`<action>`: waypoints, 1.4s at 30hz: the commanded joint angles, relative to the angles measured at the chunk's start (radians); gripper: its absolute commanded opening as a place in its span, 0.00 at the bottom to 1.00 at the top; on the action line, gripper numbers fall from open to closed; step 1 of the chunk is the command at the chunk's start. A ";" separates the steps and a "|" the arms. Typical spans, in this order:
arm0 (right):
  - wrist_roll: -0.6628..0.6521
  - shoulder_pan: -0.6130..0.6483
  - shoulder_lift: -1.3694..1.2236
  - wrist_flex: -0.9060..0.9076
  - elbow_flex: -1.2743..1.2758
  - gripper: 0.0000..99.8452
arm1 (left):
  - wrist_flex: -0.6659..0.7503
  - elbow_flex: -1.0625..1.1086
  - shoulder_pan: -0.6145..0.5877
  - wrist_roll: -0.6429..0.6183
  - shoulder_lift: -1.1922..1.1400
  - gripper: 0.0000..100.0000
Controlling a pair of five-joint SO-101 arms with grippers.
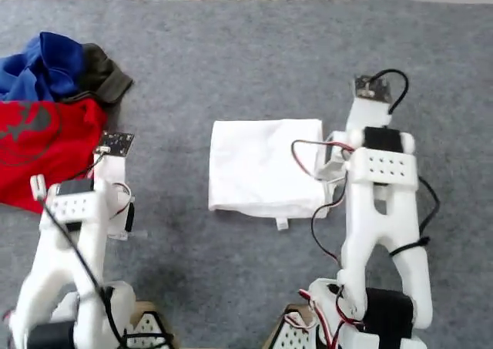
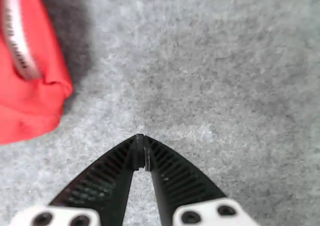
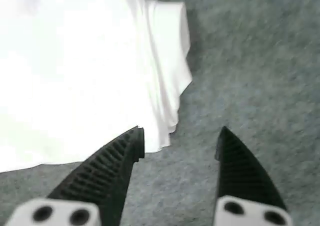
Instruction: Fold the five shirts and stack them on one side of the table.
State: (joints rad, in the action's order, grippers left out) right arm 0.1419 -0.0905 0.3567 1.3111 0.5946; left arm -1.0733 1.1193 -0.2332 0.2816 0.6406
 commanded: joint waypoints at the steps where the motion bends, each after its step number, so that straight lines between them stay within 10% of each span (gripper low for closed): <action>1: 0.057 0.074 0.031 -0.015 0.033 0.27 | 0.028 0.113 -0.010 -0.012 0.288 0.03; 13: 0.137 0.126 0.030 -0.367 0.255 0.27 | 0.018 0.245 -0.002 -0.035 0.546 0.03; 31: 0.118 0.126 -0.364 -0.382 0.153 0.26 | 0.017 0.237 -0.008 -0.035 0.503 0.03; 42: 0.008 0.121 -0.366 -0.361 0.145 0.04 | 0.017 0.237 -0.008 -0.035 0.503 0.03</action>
State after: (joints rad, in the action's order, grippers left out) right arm 0.1603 0.0215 0.0176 0.9505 0.7495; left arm -1.0595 1.3694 -0.2332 0.2555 1.1454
